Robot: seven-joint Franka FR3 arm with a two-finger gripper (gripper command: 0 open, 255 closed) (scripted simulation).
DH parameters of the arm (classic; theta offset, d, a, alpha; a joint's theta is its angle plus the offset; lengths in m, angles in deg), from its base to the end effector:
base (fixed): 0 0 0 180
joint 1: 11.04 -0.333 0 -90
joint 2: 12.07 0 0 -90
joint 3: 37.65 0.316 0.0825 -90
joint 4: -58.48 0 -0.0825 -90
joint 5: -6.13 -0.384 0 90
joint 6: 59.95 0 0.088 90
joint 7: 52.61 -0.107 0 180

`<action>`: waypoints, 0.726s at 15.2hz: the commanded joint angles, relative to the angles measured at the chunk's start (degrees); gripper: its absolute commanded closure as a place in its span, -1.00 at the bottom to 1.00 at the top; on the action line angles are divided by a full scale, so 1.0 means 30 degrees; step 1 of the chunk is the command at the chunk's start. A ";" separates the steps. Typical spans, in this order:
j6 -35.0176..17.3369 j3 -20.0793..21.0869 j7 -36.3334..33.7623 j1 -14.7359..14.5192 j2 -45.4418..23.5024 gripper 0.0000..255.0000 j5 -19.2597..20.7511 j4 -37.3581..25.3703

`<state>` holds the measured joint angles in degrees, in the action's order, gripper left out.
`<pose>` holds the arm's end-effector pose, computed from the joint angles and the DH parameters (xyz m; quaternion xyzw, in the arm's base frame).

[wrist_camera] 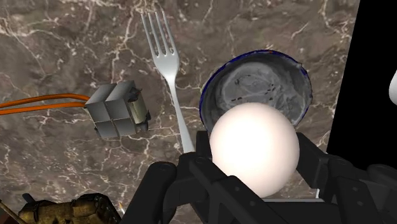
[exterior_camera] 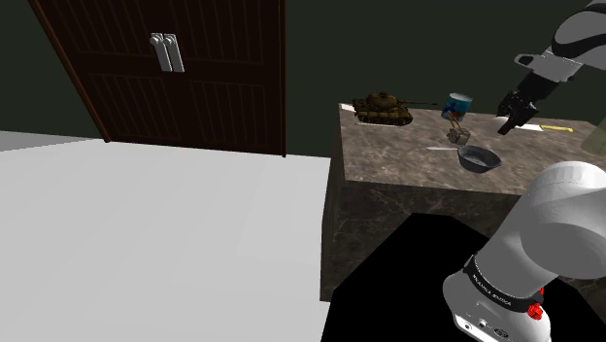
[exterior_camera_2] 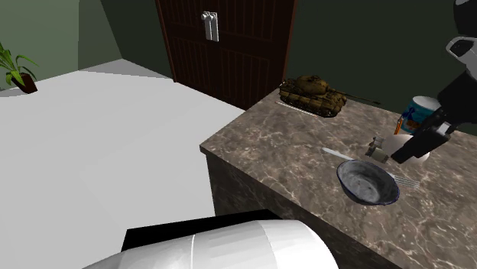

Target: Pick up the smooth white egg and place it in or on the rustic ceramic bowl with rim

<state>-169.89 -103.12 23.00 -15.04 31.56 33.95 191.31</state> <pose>0.1561 -0.4270 0.4374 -0.9564 -0.2695 -0.1078 0.0313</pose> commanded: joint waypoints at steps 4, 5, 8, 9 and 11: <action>-0.0581 -0.0411 0.0042 -0.0025 -0.0033 1.00 0.0239 0.0455; -0.0581 -0.0412 0.0041 -0.0025 -0.0033 1.00 0.0239 0.0455; -0.0581 -0.0412 0.0041 -0.0025 -0.0033 1.00 0.0239 0.0455; -0.0581 -0.0412 0.0041 -0.0025 -0.0033 1.00 0.0239 0.0455; -0.0581 -0.0411 0.0041 -0.0025 -0.0032 -1.00 0.0239 0.0455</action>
<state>-171.63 -104.35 23.12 -15.11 31.46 34.66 192.67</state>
